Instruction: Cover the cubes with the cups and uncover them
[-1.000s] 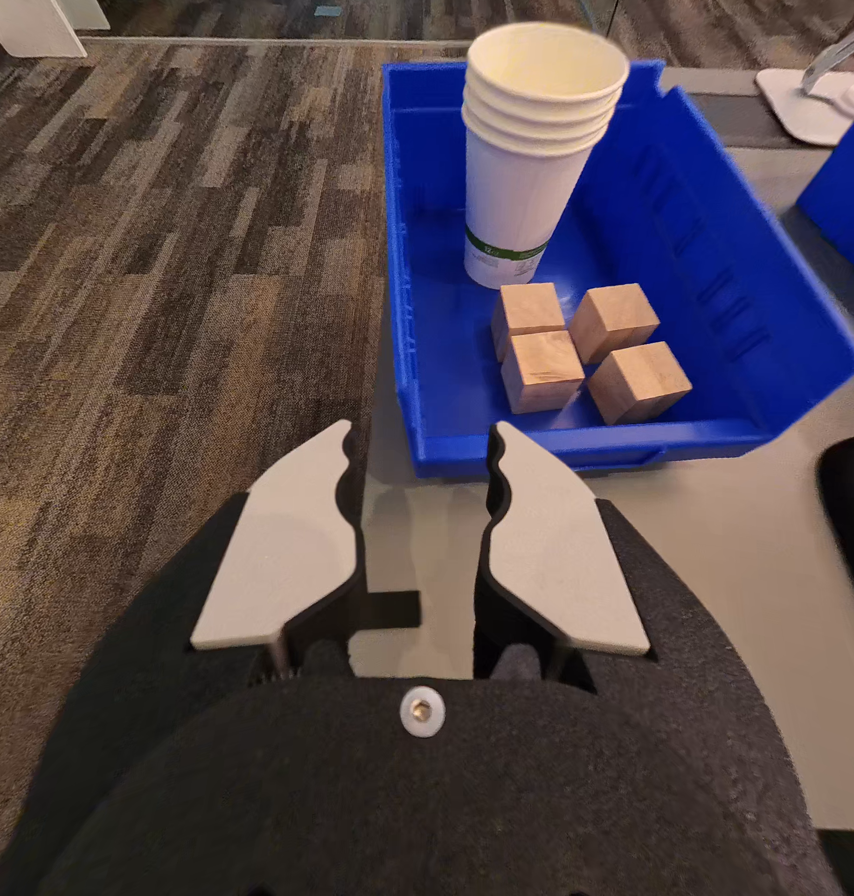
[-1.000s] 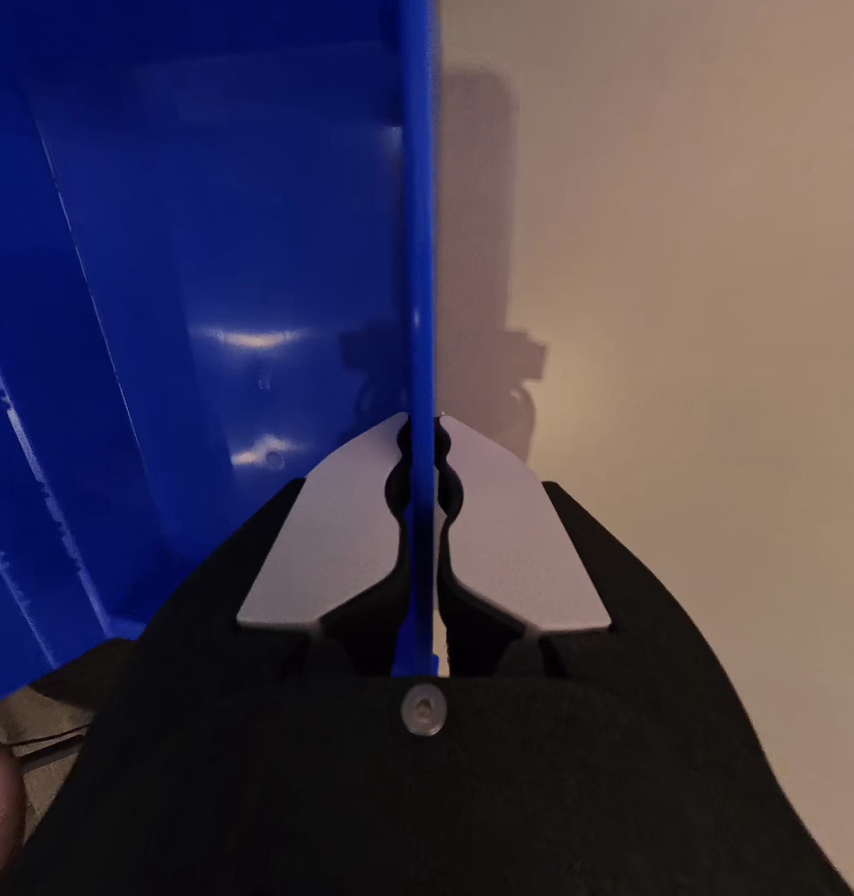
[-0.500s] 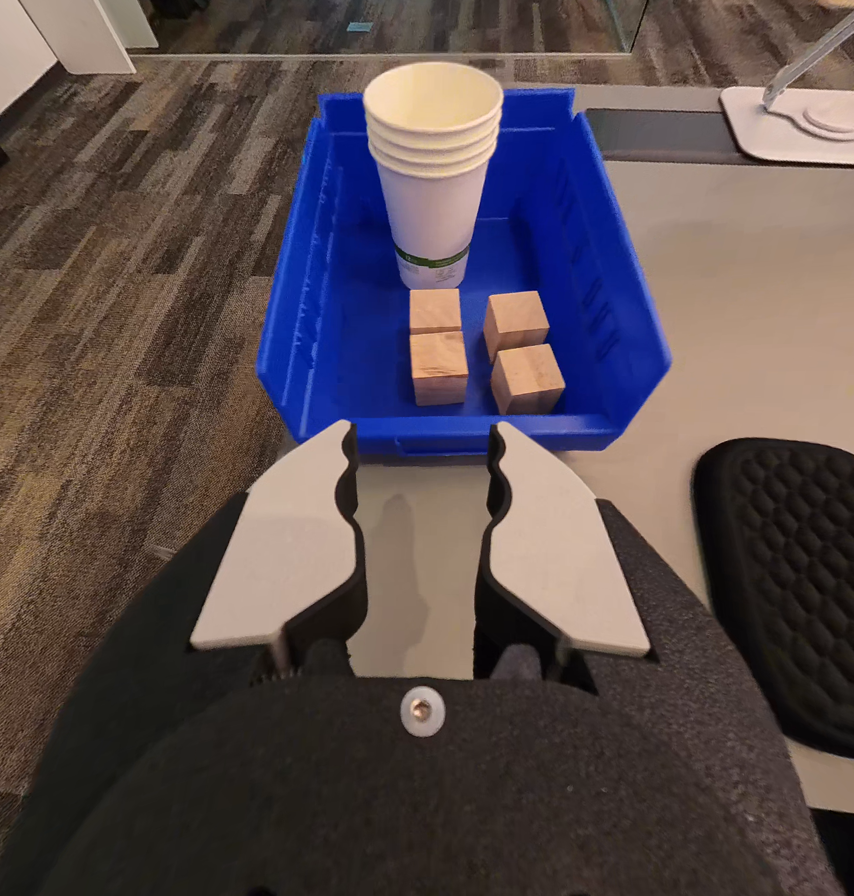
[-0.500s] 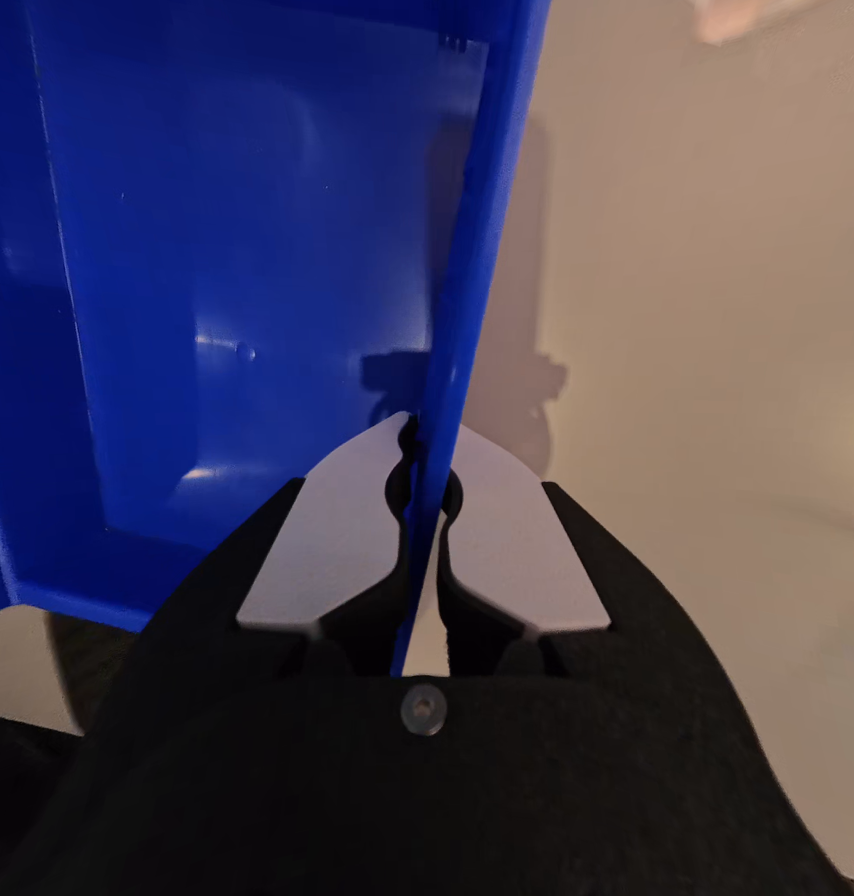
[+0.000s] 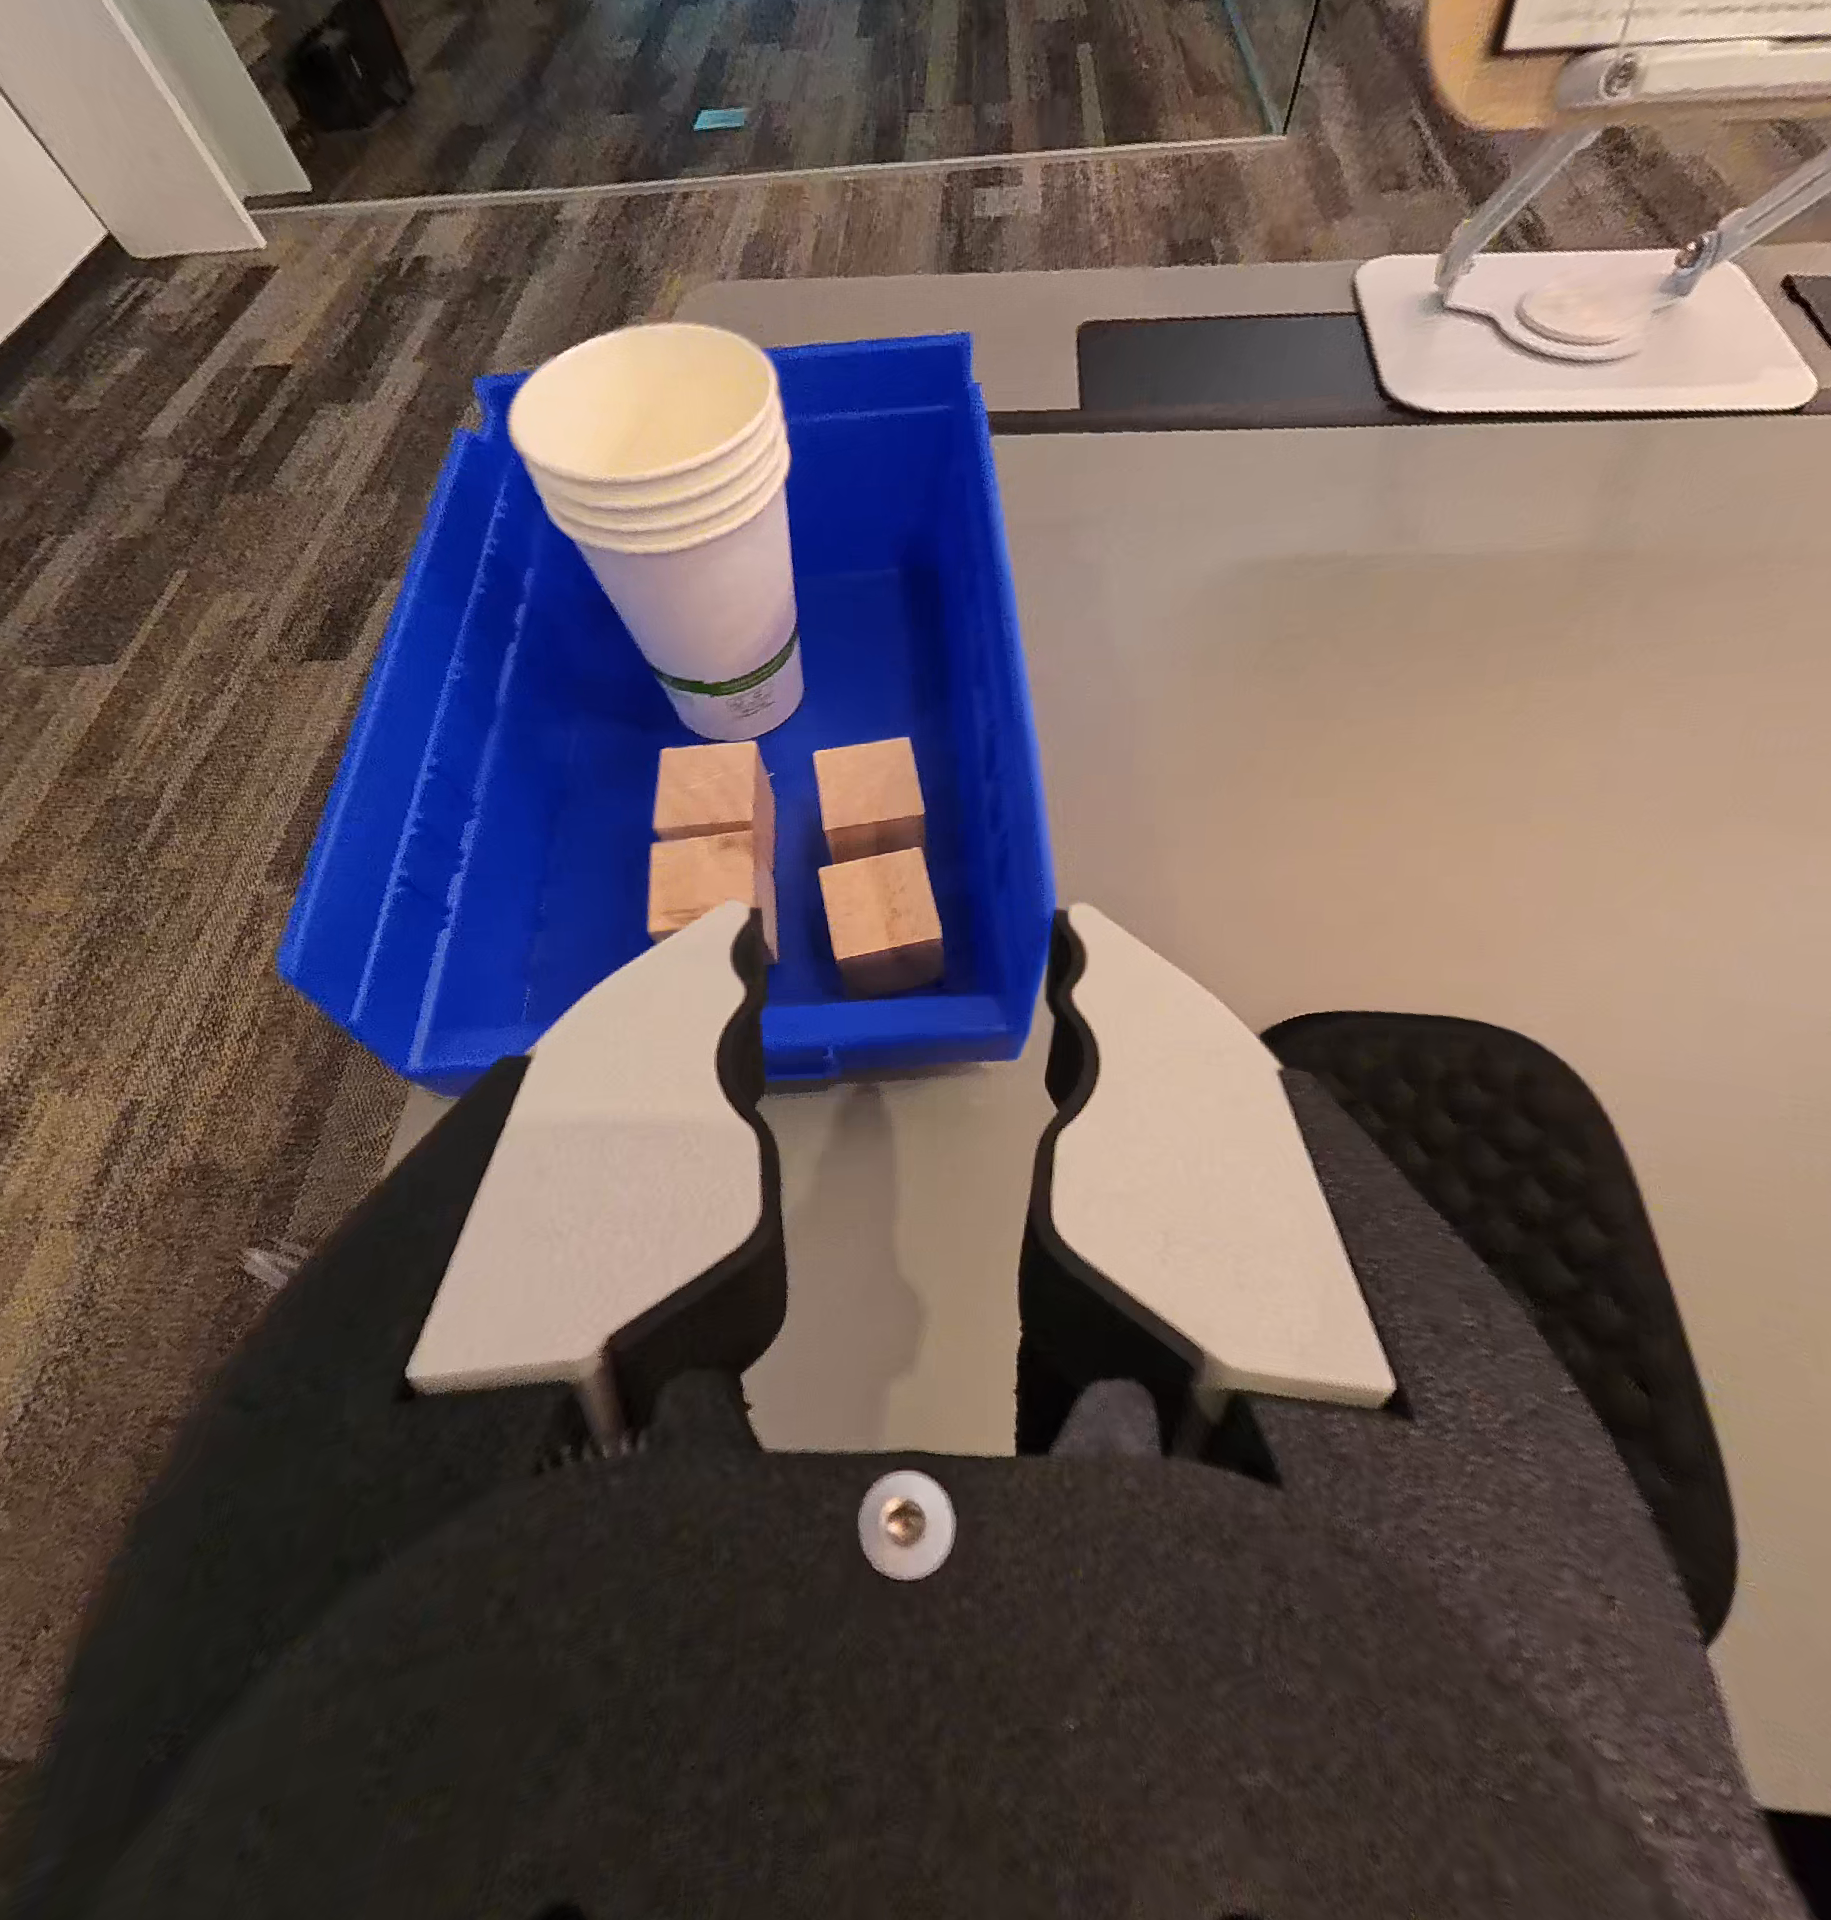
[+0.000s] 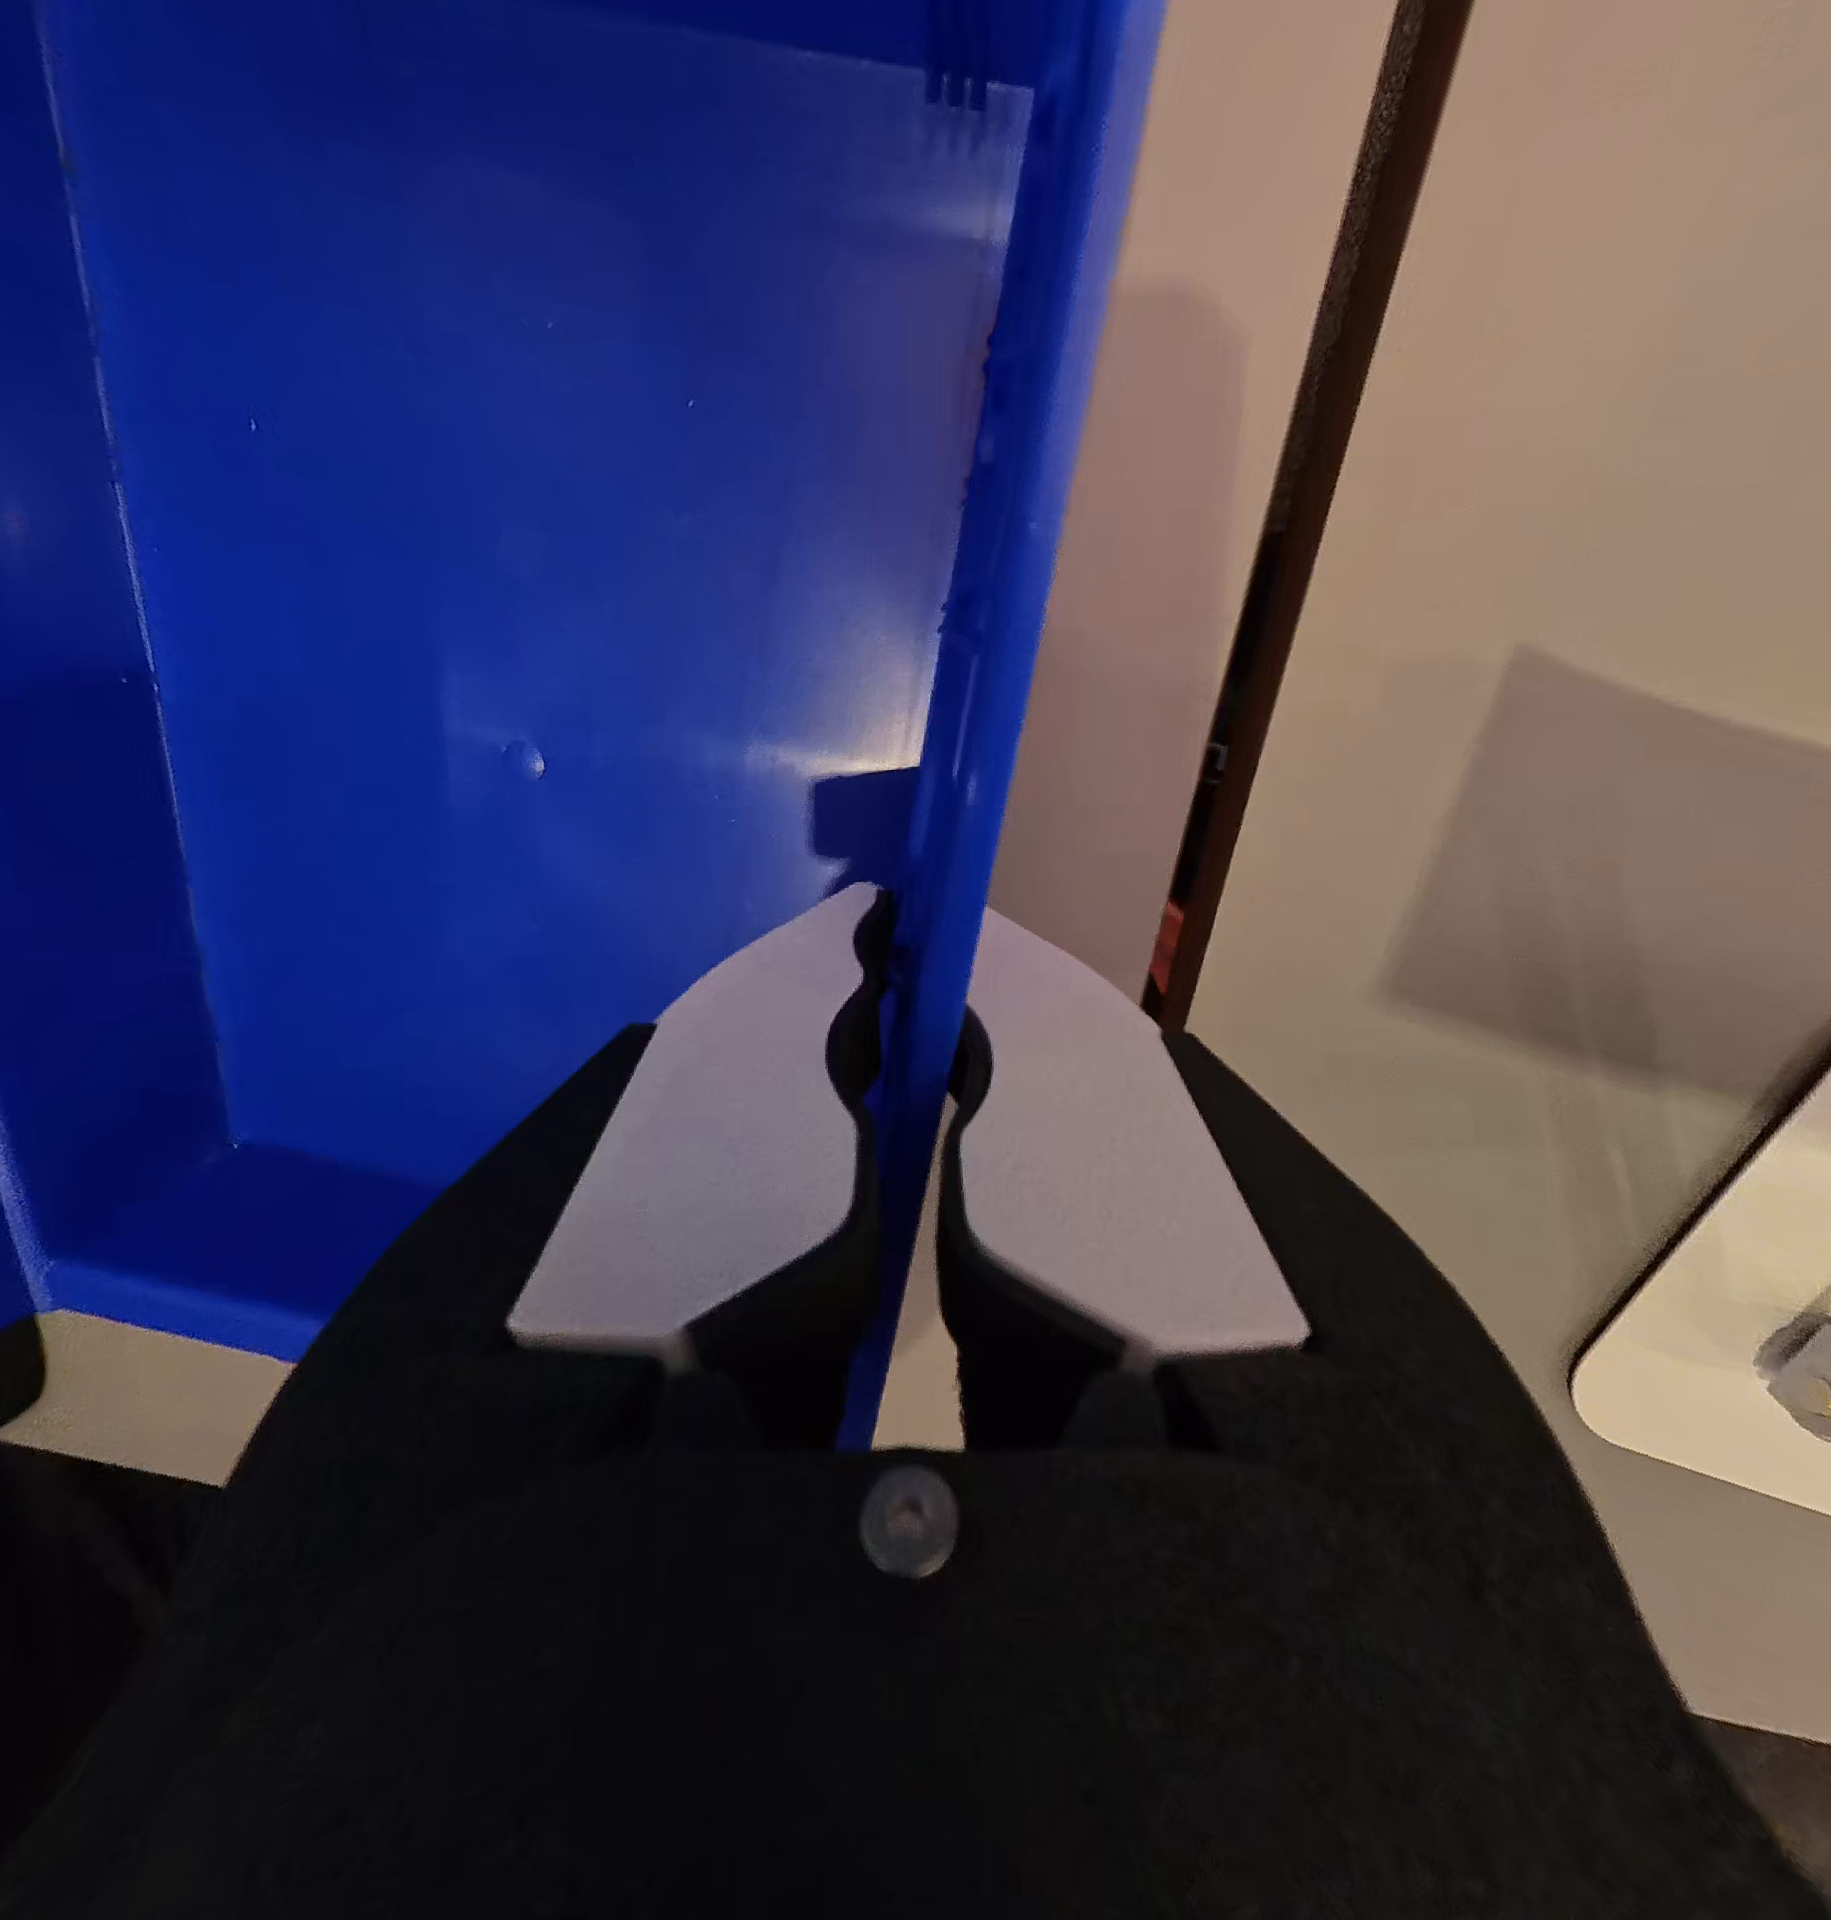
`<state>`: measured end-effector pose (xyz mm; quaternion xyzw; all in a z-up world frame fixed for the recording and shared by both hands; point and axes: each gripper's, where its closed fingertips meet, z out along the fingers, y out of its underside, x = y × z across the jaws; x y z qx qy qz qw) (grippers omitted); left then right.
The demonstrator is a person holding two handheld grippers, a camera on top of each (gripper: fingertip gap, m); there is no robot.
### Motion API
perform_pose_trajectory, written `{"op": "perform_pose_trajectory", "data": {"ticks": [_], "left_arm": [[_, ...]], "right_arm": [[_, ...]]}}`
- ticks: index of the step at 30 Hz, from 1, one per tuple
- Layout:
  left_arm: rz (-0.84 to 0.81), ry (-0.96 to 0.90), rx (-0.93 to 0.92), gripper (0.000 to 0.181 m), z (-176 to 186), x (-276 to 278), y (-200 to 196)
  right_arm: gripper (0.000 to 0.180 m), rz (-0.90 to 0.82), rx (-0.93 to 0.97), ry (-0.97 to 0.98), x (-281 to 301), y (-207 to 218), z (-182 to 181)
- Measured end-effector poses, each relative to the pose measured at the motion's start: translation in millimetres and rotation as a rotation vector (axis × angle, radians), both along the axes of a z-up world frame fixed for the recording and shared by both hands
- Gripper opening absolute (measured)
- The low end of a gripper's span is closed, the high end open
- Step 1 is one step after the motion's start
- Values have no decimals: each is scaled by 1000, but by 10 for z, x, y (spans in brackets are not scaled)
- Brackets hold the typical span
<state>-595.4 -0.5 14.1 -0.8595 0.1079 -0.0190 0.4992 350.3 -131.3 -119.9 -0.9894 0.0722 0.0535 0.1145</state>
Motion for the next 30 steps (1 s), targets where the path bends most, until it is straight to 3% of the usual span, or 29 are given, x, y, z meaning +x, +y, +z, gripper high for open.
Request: {"op": "perform_pose_trajectory", "data": {"ticks": [4, 9, 13, 17, 21, 25, 30], "left_arm": [[-48, -17, -17, 55, -37, 201, 49], [-134, -70, -47, 68, -71, 511, 132], [-203, 6, 21, 73, 526, 803, 414], [-231, 41, 153, 88, 1558, 1264, 897], [-237, -9, 204, 107, 2157, 1839, 1263], [-248, -29, 180, 115, 2180, 2332, 1437], [-212, -65, 211, 114, 1914, 2629, 1529]], "right_arm": [[7, -12, 52, -20, 38, -12, 12], [38, -166, 276, -195, 194, 33, 486], [43, -244, 563, -352, -131, 111, 1583], [52, -156, 976, -400, -1199, 451, 3113], [64, -87, 1186, -464, -2241, 808, 3983], [79, -82, 1165, -471, -2977, 1197, 4131], [92, -55, 1038, -468, -3564, 1664, 3609]]}}
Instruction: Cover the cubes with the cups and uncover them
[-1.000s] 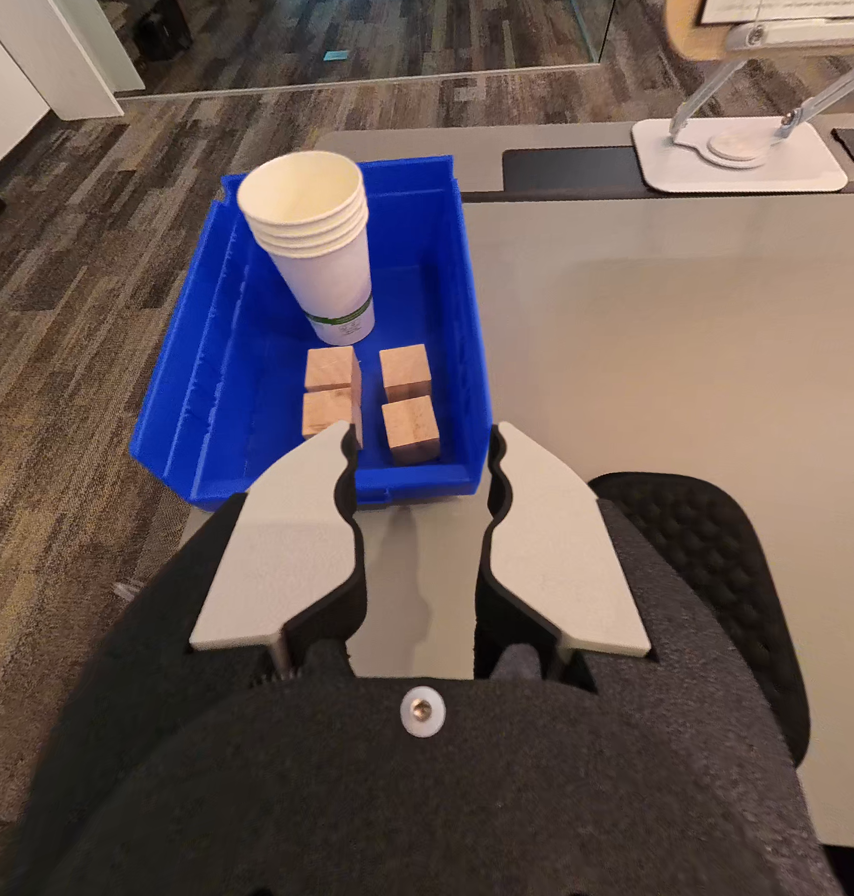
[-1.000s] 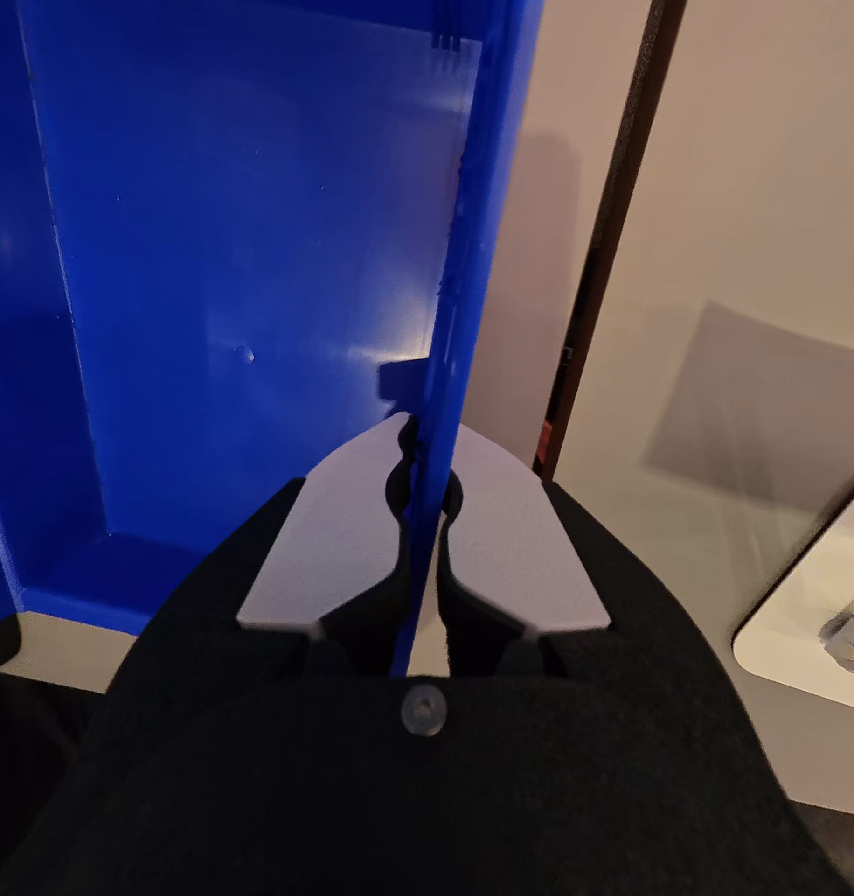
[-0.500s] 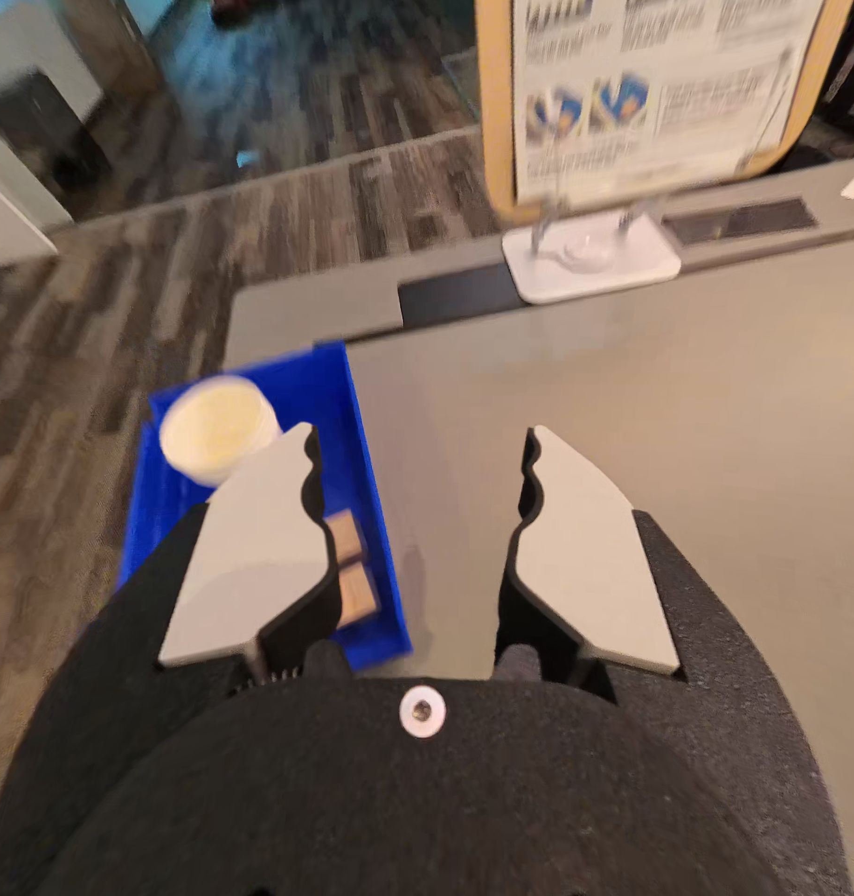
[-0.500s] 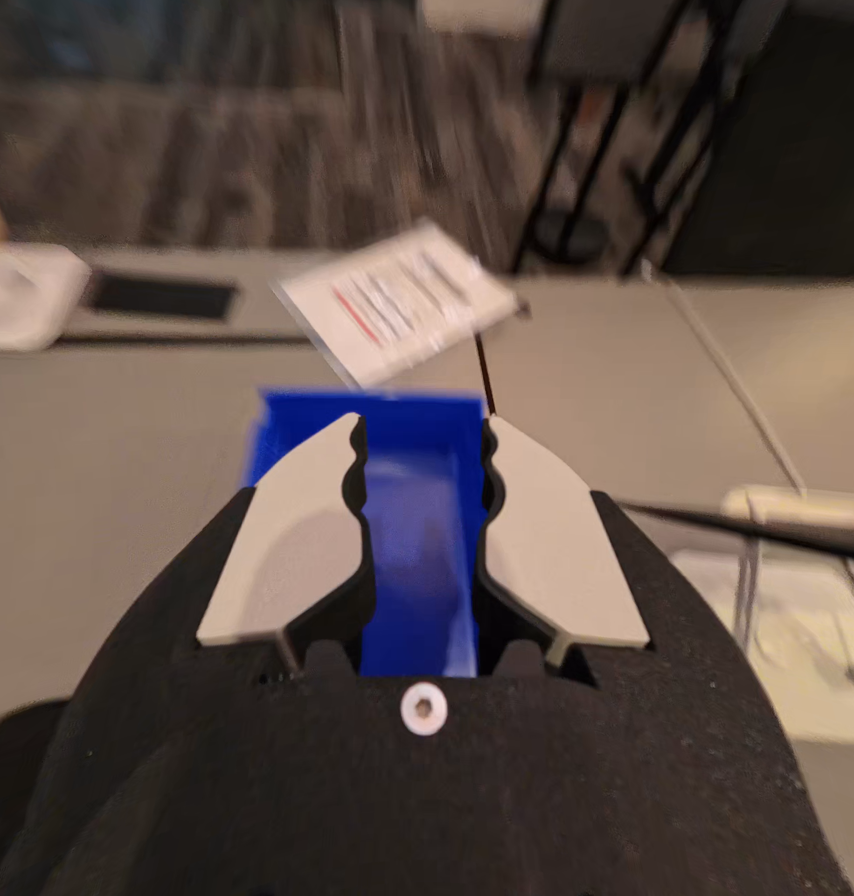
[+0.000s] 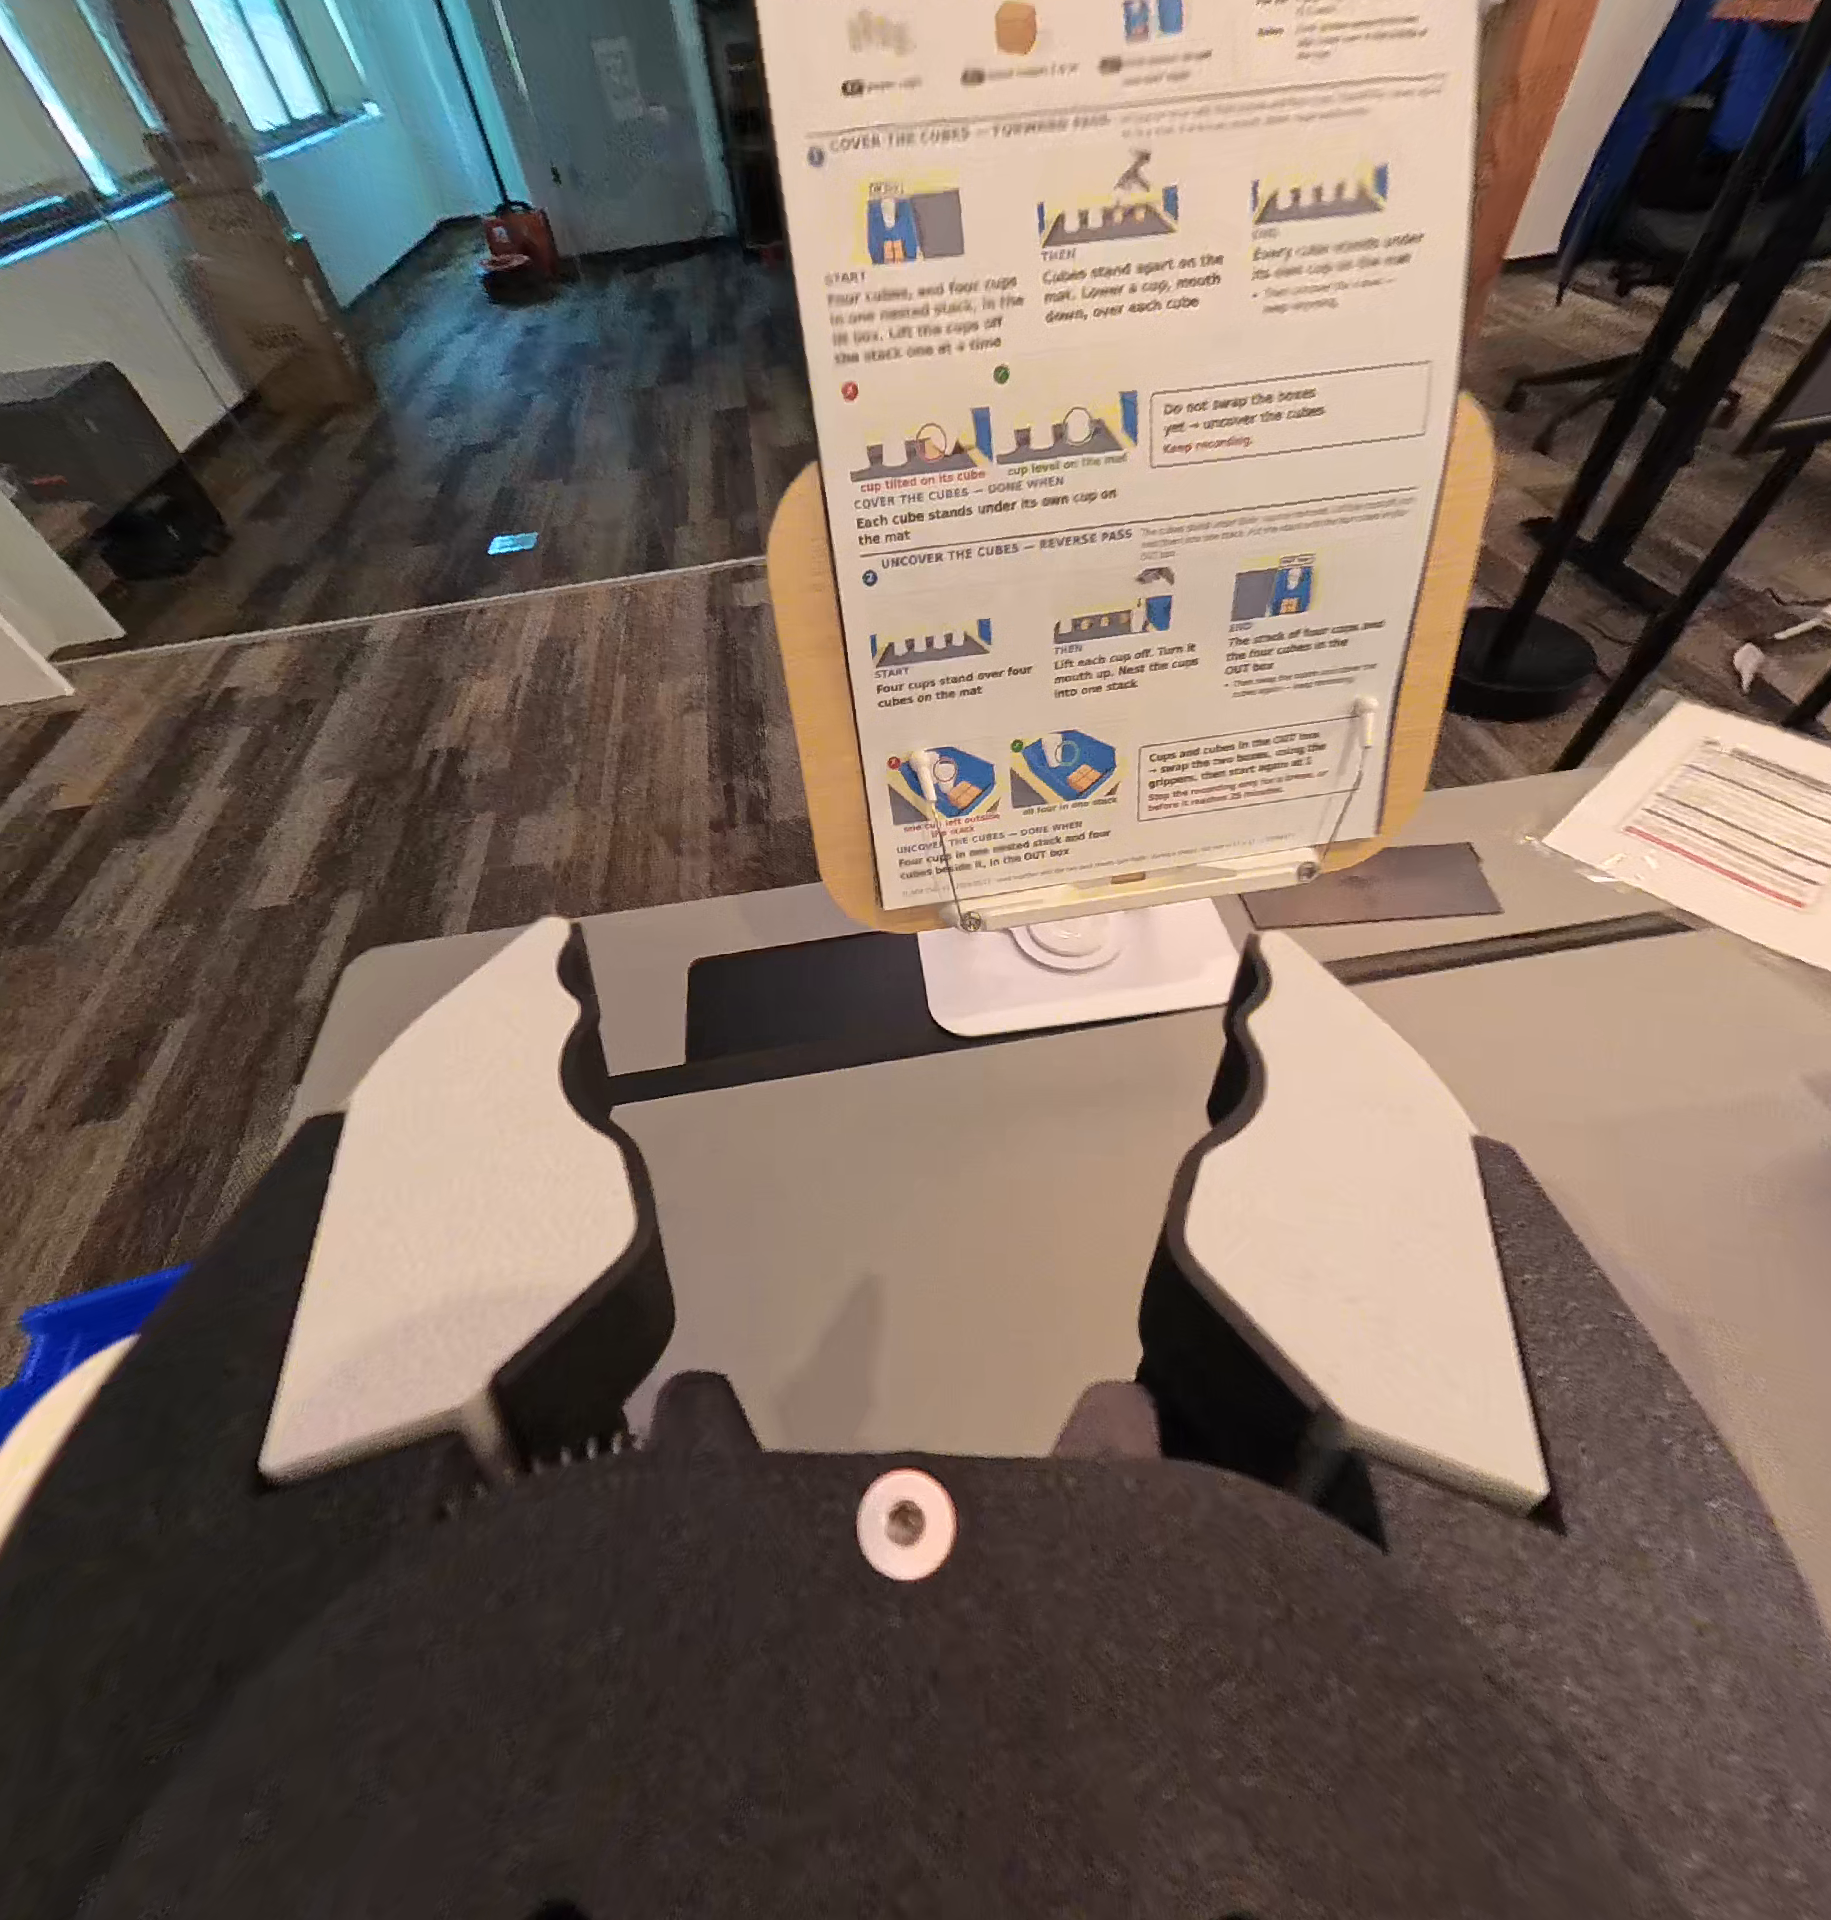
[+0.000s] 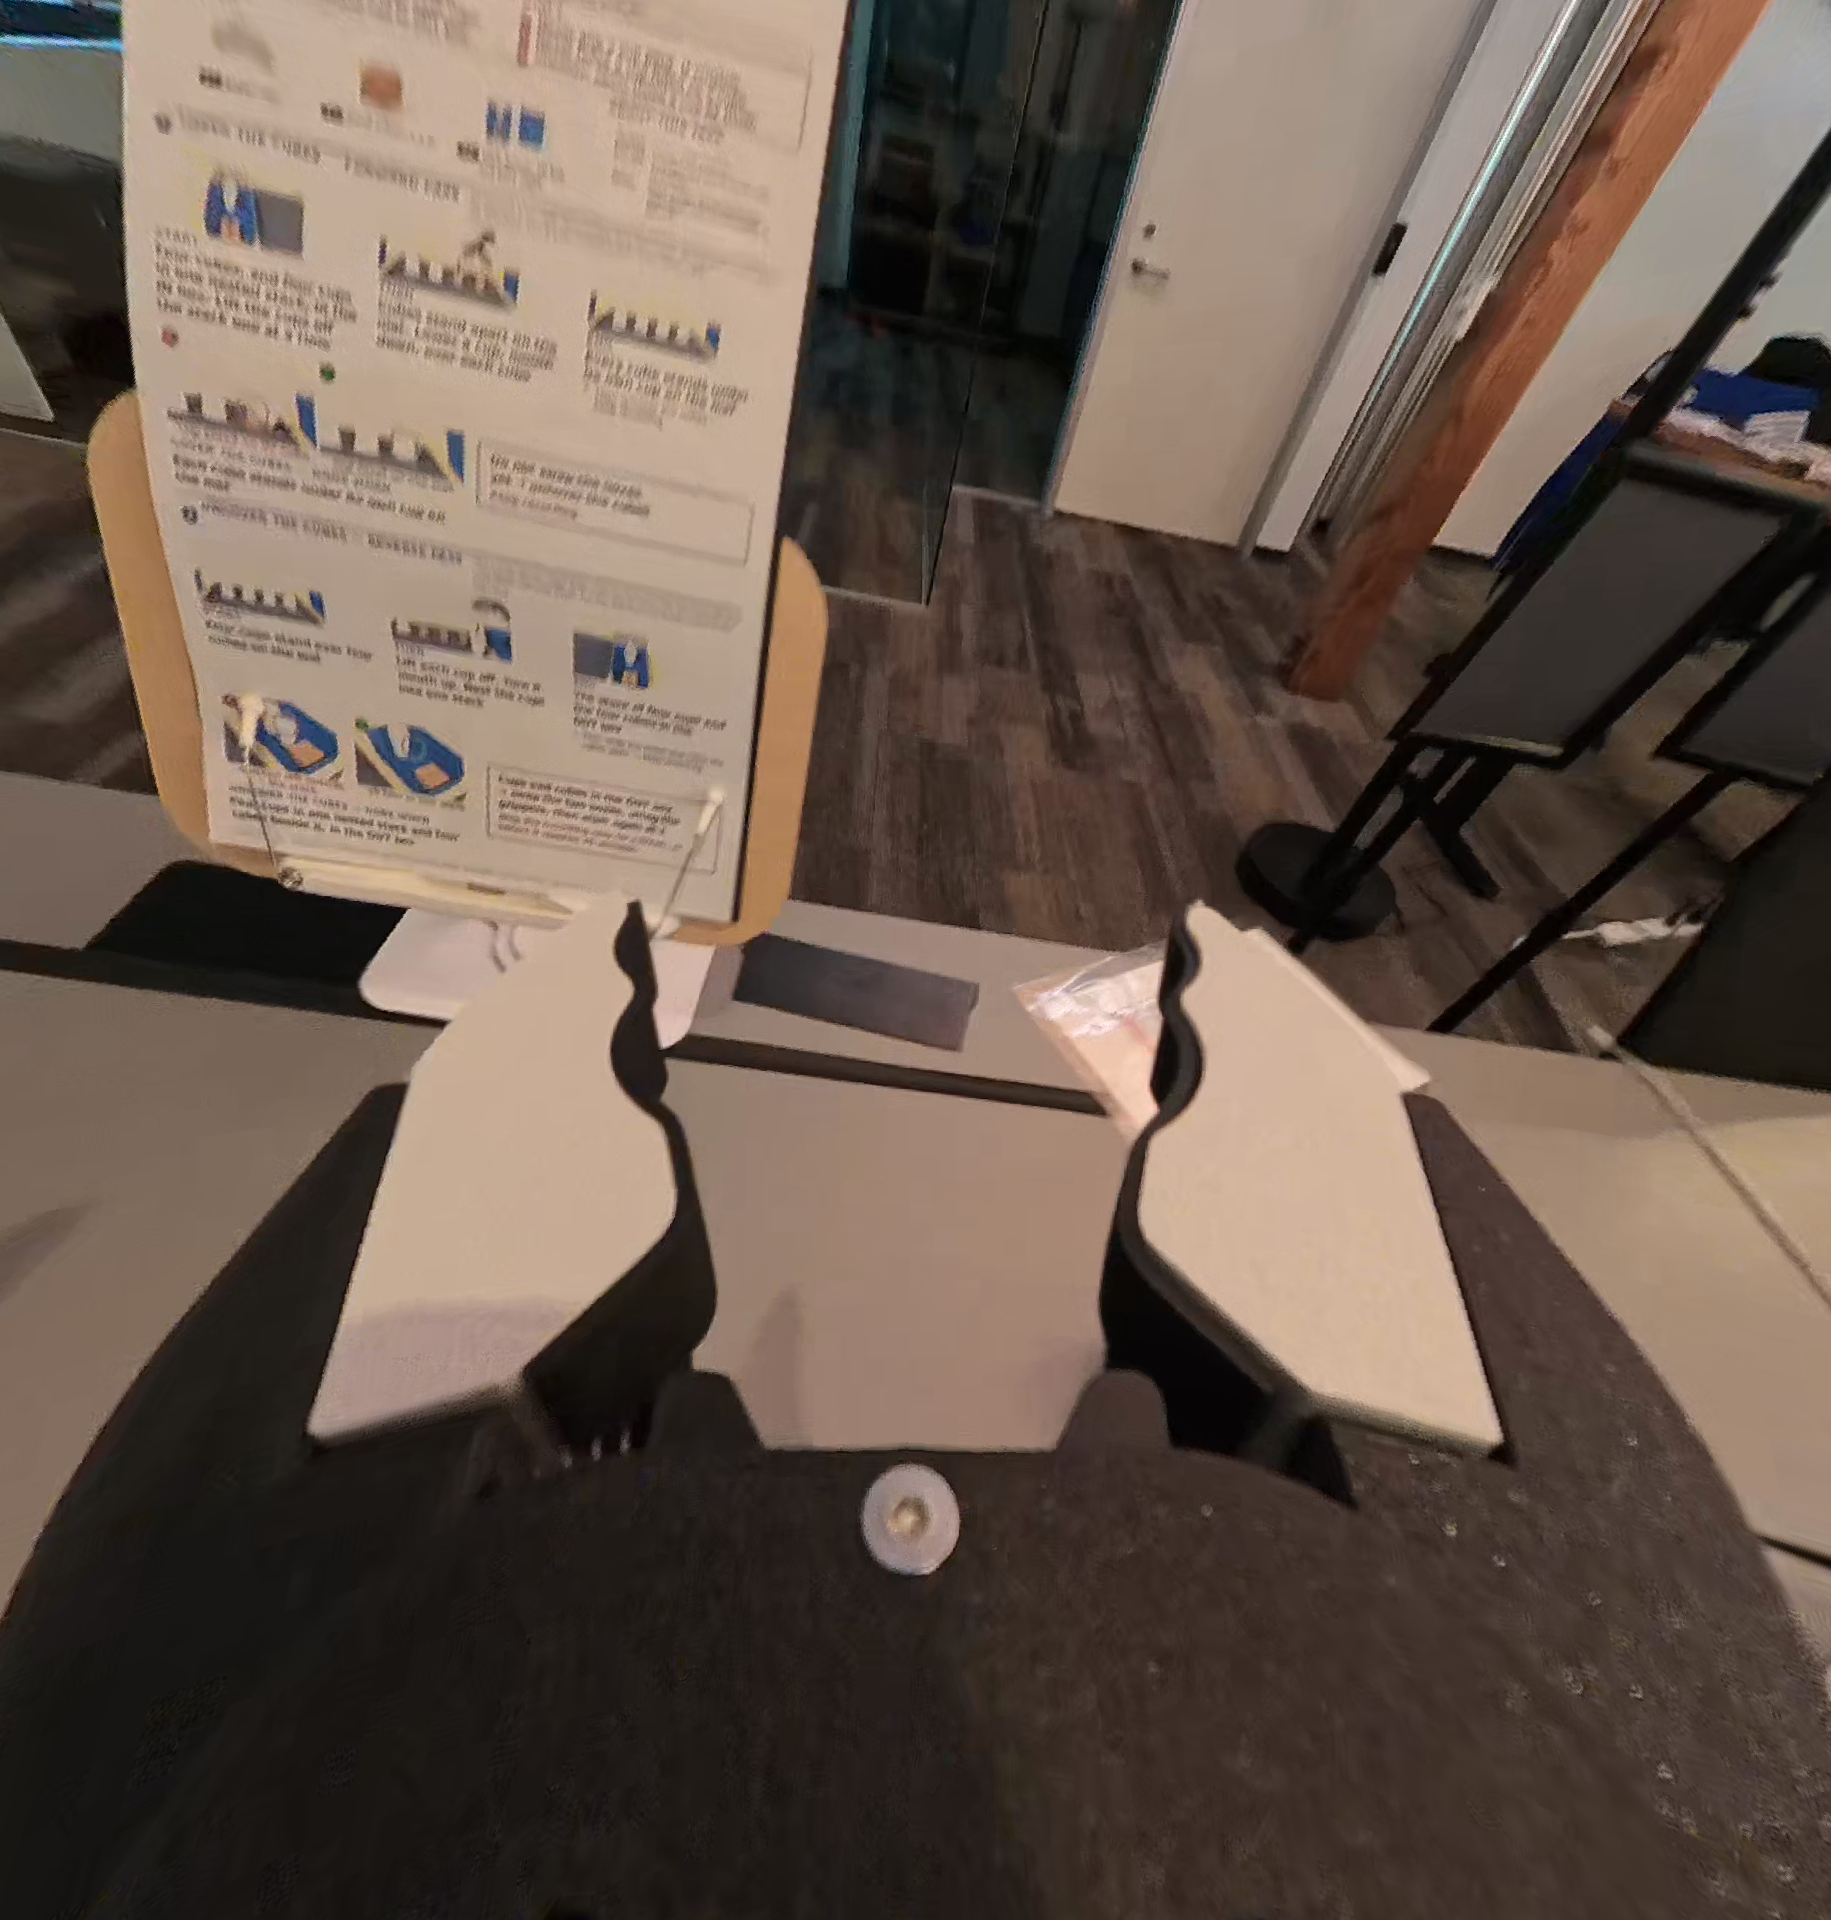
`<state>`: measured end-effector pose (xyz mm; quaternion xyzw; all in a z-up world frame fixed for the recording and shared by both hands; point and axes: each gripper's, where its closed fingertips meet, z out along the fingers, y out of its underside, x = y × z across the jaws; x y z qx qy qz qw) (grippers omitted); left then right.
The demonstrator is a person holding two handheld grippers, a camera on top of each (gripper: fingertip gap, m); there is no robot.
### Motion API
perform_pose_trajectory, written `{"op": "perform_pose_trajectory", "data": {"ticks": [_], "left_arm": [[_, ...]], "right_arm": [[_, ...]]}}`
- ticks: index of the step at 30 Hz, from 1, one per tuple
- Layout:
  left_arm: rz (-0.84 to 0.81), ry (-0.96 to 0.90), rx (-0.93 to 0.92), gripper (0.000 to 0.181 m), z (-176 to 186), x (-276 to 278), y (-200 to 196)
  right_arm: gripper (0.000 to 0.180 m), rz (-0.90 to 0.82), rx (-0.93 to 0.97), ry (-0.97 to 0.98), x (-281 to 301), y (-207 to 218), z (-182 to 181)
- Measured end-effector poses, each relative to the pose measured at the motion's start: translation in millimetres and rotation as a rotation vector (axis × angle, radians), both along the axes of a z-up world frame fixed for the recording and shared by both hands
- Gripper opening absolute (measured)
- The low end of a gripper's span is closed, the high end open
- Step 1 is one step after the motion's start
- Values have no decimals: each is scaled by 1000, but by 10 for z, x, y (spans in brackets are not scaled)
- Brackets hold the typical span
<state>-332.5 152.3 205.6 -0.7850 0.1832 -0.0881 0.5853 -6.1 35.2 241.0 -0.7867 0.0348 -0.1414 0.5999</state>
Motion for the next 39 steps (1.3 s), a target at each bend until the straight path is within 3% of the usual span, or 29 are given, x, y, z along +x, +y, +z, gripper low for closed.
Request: {"op": "perform_pose_trajectory", "data": {"ticks": [3, 8, 12, 16, 21, 29, 39], "left_arm": [[30, 7, -29, 113, -415, 40, 47], [84, 19, -175, 115, -1462, 21, 14], [127, 33, -261, 115, -2243, -20, -63], [162, 26, -325, 115, -2786, -42, -137], [205, 82, -361, 113, -3139, -98, -192], [231, 113, -465, 116, -3558, -127, -257], [211, 86, -497, 122, -3624, -62, -238]], "right_arm": [[99, 4, -18, 81, -239, 204, -488], [101, -9, -95, 134, -463, 391, -1472], [103, -52, -193, 184, -426, 400, -2233], [104, -98, -284, 261, -278, 326, -2857], [107, -133, -367, 346, -143, 248, -3403], [111, -136, -474, 342, -137, 235, -3924], [113, -136, -477, 320, -121, 242, -4023]]}}
